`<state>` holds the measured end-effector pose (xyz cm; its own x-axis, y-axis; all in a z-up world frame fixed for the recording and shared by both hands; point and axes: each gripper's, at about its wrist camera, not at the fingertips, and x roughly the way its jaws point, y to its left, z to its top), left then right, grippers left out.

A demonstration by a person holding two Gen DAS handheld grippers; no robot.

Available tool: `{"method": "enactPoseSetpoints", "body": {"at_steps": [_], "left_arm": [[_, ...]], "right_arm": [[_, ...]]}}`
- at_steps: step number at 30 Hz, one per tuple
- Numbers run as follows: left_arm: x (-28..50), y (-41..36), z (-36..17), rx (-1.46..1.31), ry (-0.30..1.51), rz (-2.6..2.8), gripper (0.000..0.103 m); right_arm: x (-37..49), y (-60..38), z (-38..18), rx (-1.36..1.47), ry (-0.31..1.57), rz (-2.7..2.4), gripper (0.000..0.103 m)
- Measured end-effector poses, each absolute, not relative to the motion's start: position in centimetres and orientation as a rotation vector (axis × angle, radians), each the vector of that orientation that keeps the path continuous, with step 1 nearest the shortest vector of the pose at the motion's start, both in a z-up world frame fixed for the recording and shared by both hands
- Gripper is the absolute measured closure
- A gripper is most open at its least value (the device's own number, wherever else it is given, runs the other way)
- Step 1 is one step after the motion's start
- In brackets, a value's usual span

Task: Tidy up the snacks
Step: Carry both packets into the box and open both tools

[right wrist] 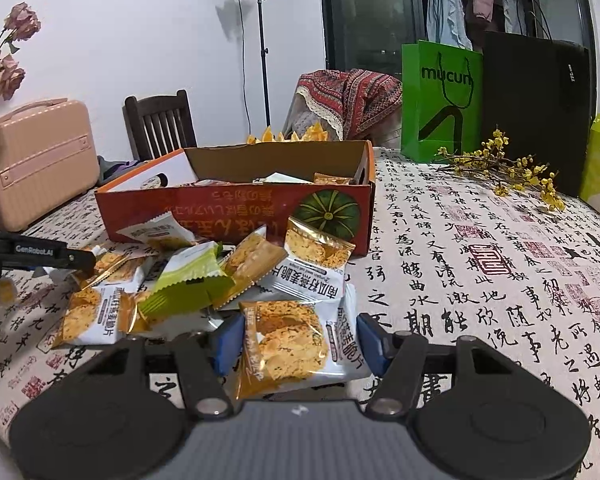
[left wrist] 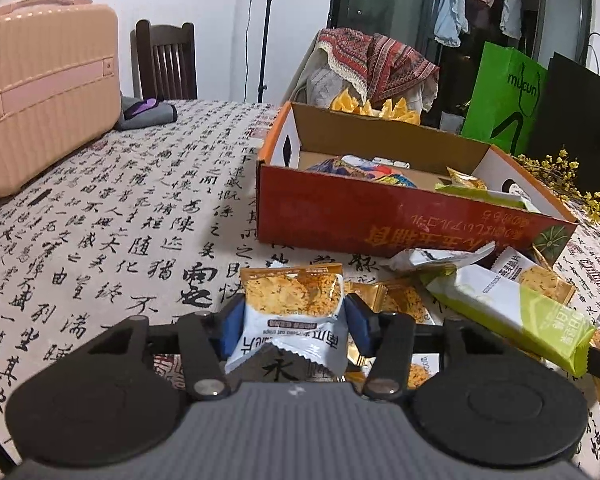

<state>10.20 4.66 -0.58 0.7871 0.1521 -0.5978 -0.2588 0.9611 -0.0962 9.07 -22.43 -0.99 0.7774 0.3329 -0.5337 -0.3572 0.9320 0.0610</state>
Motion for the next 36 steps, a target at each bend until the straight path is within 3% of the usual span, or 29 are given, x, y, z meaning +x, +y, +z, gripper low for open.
{"method": "enactPoseSetpoints", "body": {"at_steps": [19, 36], "left_arm": [[9.1, 4.4, 3.2, -0.158, 0.508, 0.179, 0.049], [14.4, 3.0, 7.4, -0.118, 0.406, 0.148, 0.048]], "right_arm": [[10.1, -22.8, 1.5, -0.039, 0.488, 0.340, 0.043], [15.4, -17.4, 7.6, -0.034, 0.353, 0.416, 0.043]]}}
